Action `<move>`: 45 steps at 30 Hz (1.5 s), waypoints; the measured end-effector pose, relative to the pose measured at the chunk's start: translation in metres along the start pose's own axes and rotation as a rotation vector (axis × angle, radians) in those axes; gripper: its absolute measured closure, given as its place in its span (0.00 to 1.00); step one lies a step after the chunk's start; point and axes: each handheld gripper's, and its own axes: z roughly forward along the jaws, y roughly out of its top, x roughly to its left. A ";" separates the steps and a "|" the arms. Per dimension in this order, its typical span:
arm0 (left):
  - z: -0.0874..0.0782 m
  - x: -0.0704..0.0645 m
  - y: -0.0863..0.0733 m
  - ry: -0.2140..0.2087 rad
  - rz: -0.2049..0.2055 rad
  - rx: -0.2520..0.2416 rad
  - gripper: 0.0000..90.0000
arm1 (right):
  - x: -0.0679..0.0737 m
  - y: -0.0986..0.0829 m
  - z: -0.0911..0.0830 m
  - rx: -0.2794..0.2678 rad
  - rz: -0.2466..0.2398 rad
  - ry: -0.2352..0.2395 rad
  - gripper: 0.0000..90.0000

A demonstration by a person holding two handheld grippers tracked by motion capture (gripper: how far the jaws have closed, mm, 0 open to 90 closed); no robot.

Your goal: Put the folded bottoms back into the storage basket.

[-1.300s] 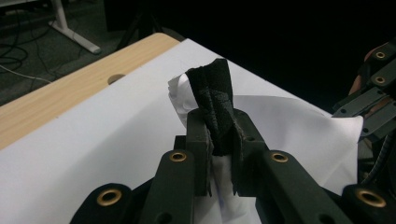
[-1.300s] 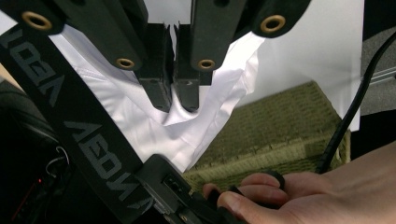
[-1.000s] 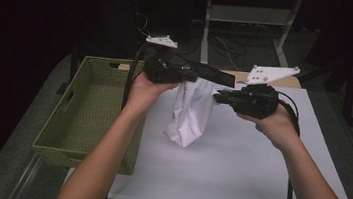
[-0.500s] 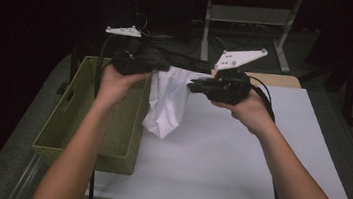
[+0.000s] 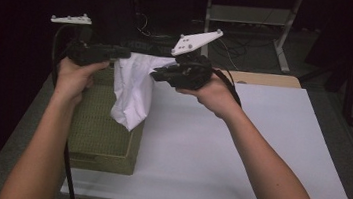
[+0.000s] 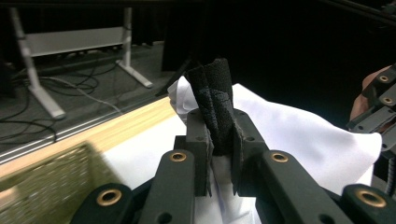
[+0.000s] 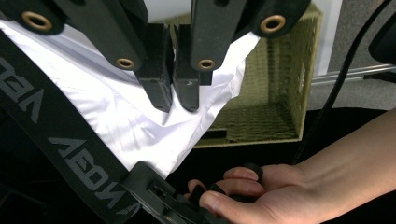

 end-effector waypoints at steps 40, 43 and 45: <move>-0.041 0.100 -0.102 0.265 -0.075 0.183 0.87 | 0.030 -0.025 0.158 0.171 0.015 0.151 0.95; -0.031 0.102 -0.107 0.278 -0.081 0.207 0.87 | 0.028 -0.032 0.163 0.185 0.026 0.153 0.95; -0.023 0.104 -0.110 0.295 -0.084 0.225 0.87 | 0.027 -0.038 0.166 0.199 0.031 0.150 0.95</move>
